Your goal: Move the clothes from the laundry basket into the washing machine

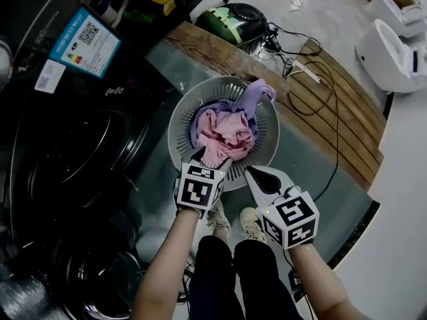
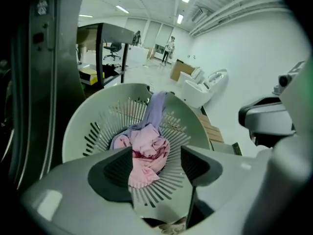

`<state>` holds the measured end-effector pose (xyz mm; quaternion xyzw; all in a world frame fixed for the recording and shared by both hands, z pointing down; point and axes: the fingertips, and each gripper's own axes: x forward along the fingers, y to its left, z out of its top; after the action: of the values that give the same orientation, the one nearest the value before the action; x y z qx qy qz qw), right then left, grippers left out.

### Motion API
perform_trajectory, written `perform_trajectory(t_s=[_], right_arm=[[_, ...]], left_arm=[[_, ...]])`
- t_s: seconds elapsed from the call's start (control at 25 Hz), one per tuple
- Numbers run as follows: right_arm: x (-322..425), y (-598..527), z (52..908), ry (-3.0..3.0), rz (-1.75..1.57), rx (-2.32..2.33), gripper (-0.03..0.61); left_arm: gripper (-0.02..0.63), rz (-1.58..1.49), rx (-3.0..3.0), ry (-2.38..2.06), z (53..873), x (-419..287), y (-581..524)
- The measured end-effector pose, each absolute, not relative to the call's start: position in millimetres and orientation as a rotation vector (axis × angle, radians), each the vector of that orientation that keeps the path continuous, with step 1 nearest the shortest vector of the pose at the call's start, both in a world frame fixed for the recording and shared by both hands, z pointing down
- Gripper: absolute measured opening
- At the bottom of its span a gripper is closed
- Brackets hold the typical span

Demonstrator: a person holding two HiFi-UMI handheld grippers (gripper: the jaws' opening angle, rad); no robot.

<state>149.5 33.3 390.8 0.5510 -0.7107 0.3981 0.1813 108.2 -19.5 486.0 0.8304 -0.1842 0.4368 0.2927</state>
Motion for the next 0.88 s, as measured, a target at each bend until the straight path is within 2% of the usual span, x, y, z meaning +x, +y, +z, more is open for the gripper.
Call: perform_trajectory(t_s=[0.36,0.8,0.88], right_arm=[[166,14,432,-2.072,0.997,1.556,0.021],[194,-24,455,-2.099,0.852,1.709,0.021],[192,-26,454,-2.139,0.796,1.706,0.021]], left_arm=[[0.296,1.393,2.311,-0.264,582,146,-47],[0.296,1.703,2.373,0.264,671,181,-31],[0.267,1.794,2.383,0.314,684,175,-29]])
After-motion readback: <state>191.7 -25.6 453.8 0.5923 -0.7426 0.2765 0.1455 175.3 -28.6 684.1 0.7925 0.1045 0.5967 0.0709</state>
